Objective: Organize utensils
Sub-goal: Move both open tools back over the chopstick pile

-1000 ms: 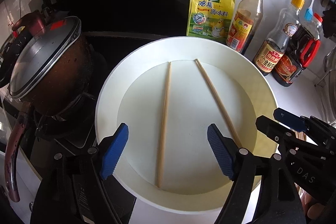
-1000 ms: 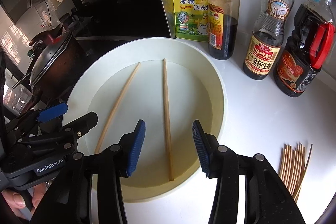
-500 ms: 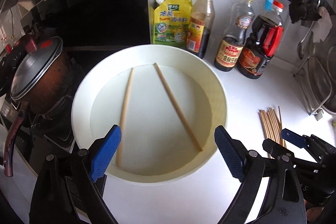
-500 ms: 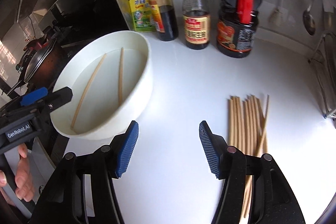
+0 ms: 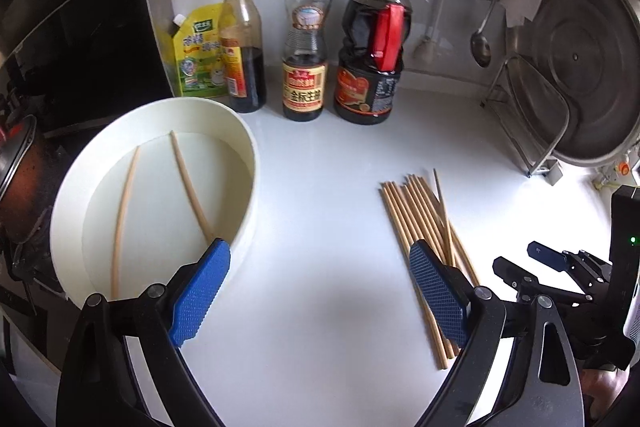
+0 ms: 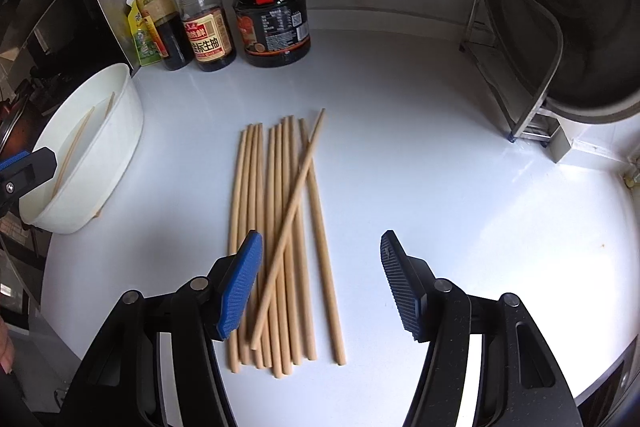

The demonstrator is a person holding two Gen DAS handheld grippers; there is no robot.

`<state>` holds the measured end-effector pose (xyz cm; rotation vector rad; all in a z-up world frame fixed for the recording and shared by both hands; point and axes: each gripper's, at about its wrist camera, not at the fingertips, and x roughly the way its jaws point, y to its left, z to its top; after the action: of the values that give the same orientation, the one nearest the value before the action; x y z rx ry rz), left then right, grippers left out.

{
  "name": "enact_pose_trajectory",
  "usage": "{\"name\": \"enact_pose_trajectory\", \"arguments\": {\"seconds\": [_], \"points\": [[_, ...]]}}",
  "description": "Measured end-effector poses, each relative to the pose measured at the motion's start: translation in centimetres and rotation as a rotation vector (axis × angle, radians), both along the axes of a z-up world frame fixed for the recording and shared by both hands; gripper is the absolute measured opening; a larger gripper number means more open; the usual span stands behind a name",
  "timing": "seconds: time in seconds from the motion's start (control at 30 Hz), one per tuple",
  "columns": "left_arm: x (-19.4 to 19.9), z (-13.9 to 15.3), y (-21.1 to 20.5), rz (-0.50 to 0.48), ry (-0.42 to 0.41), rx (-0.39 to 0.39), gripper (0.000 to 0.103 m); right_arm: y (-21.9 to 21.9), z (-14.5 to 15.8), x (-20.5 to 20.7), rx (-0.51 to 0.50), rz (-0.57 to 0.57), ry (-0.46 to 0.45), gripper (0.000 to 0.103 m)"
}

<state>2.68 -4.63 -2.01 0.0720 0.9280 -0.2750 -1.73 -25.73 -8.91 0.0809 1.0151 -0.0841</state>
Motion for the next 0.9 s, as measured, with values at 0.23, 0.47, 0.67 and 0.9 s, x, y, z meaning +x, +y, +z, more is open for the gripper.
{"name": "enact_pose_trajectory", "arguments": {"seconds": [0.23, 0.47, 0.67, 0.9], "points": [[-0.2, -4.4, -3.5, -0.023, 0.067, 0.025, 0.089, -1.2, -3.1, 0.3, -0.018, 0.016, 0.017, 0.059], [0.0, -7.7, -5.6, -0.018, 0.098, 0.056, 0.089, -2.0, -5.2, 1.2, -0.011, 0.04, 0.02, 0.059], [0.0, -9.1, -6.5, -0.001, 0.105, 0.059, 0.089, -2.0, -6.2, 1.3, -0.038, 0.062, 0.016, 0.059], [-0.1, -10.5, -6.6, 0.015, 0.125, 0.048, 0.089, -2.0, -6.5, 1.2, -0.054, 0.071, -0.011, 0.059]]}}
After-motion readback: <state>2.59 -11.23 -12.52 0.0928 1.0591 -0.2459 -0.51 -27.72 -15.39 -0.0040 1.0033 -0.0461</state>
